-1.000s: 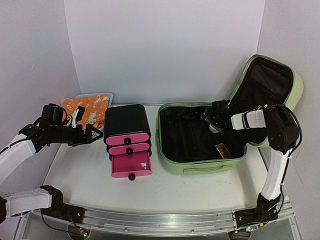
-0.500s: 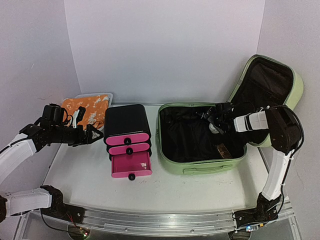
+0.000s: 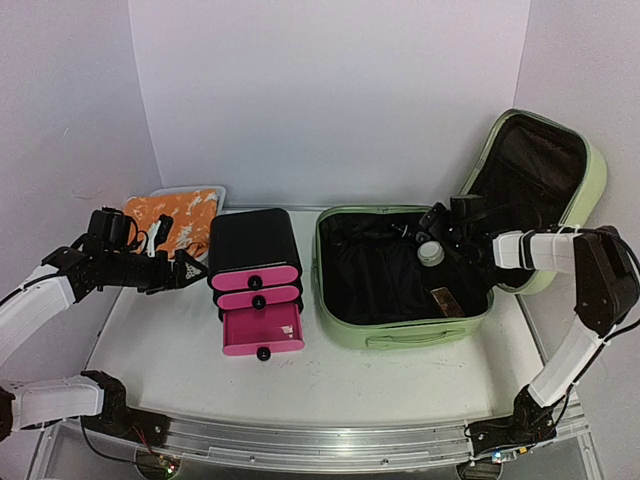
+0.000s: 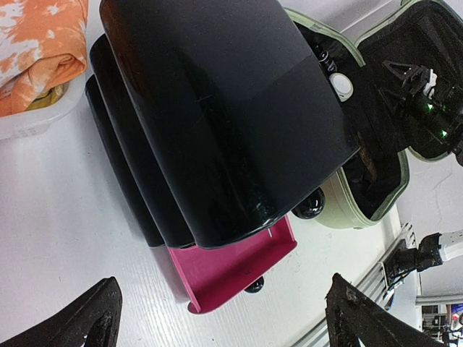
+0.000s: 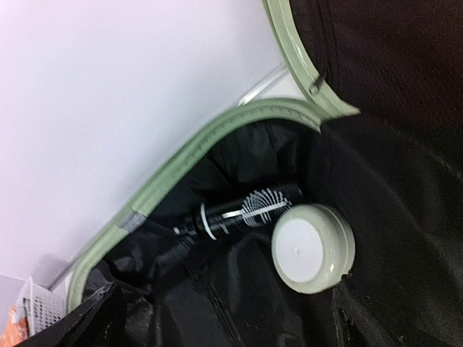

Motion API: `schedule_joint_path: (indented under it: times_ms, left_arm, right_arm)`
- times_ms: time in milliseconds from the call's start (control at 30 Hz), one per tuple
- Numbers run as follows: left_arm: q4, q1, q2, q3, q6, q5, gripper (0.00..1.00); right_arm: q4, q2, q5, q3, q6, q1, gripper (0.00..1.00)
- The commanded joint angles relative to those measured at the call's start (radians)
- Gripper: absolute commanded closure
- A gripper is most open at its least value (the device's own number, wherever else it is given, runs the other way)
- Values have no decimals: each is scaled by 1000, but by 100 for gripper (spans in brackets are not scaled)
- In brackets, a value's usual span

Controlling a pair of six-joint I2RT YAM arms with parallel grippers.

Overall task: Open, take out, and arrange the luggage
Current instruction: Pick up the makeup from the center of the board.

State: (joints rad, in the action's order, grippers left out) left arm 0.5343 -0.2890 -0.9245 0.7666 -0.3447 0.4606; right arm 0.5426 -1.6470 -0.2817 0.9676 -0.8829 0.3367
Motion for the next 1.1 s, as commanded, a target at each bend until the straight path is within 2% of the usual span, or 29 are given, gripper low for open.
schedule_joint_path:
  times_ms: [0,233,600,1067]
  left_arm:
    - [-17,-1,-19,45,-8,12,1]
    - [-17,-1,-16,45,-13,21,1]
    - [-17,-1,25,22,-14,6,1]
    - [-22,-1,-9,45,-5,33,1]
  right_arm:
    - [-29,0,-18,-36,-25,15,2]
    - [-18,-113,22,12,-18,16,2]
    - [-17,-213,-36,35,-145,15,2]
    - [-1,-291,-92,101,-161,5,3]
